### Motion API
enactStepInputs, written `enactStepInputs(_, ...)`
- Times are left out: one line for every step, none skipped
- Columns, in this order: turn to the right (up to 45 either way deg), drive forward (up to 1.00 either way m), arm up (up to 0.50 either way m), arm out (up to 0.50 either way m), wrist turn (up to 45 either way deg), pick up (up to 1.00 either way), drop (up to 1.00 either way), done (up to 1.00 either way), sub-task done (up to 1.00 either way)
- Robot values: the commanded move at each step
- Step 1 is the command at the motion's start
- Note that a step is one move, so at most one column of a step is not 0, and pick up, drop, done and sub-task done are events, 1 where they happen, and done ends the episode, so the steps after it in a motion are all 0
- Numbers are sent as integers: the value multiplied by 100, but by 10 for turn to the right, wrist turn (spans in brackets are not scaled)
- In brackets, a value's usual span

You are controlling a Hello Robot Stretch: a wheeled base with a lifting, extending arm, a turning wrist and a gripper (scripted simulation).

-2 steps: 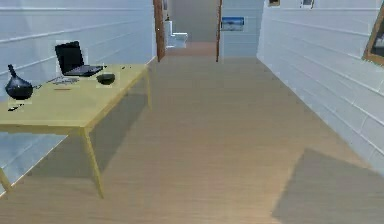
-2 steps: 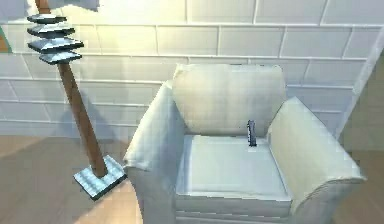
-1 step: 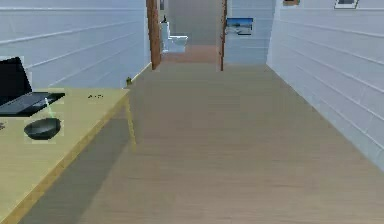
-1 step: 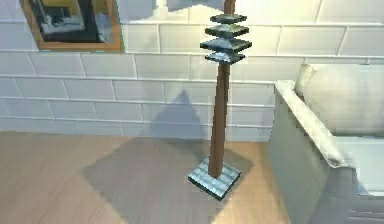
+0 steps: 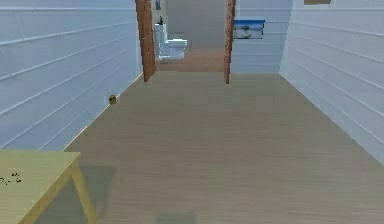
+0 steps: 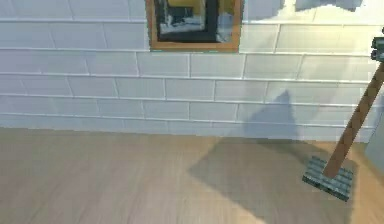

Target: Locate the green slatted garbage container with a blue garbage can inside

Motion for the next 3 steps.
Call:
enactStepInputs(0,100,0,0,0,0,0,0,0)
enactStepInputs(0,100,0,0,0,0,0,0,0)
enactStepInputs(30,0,0,0,0,0,0,0,0)
